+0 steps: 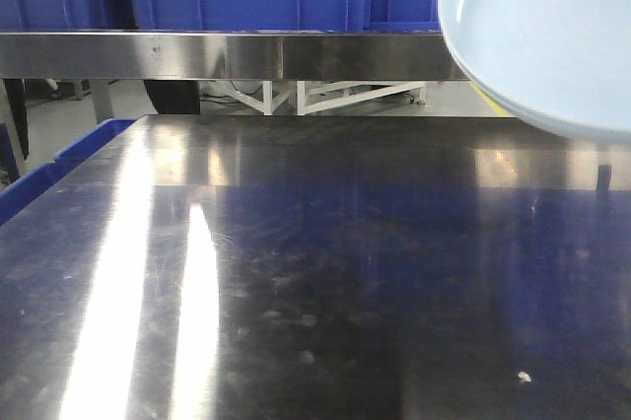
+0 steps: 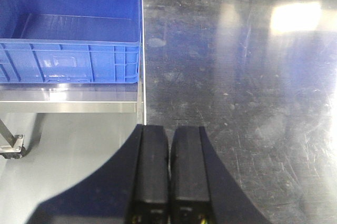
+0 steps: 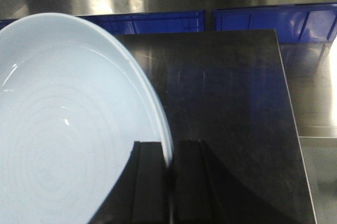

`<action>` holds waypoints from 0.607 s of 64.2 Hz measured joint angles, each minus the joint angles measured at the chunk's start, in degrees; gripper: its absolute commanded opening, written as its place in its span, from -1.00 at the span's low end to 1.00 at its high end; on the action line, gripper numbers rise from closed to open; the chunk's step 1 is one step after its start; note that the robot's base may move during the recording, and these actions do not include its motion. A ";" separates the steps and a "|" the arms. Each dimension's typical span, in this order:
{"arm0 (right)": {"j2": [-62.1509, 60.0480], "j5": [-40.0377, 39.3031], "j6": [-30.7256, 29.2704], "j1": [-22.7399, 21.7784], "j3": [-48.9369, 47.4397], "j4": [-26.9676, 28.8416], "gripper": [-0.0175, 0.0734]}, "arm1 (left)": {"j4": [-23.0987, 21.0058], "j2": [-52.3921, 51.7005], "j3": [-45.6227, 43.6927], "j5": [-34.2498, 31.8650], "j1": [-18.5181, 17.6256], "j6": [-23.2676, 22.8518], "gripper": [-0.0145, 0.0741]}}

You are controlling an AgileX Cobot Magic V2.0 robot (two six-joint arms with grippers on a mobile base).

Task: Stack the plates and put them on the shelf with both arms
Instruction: 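Lift the stacked plates off the table with the right gripper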

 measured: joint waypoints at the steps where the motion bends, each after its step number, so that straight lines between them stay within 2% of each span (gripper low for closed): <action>1: -0.61 0.12 0.00 -0.04 0.55 0.00 -0.58 | 0.00 0.00 0.00 0.00 0.00 0.00 -0.45; 13: -4.20 0.71 0.00 -0.50 4.68 0.00 -0.58 | 0.00 0.00 0.00 0.00 0.00 0.00 -0.45; 39: -4.20 0.05 -0.10 -0.63 5.04 0.00 -0.58 | 0.00 0.00 0.00 0.00 0.00 0.00 -0.45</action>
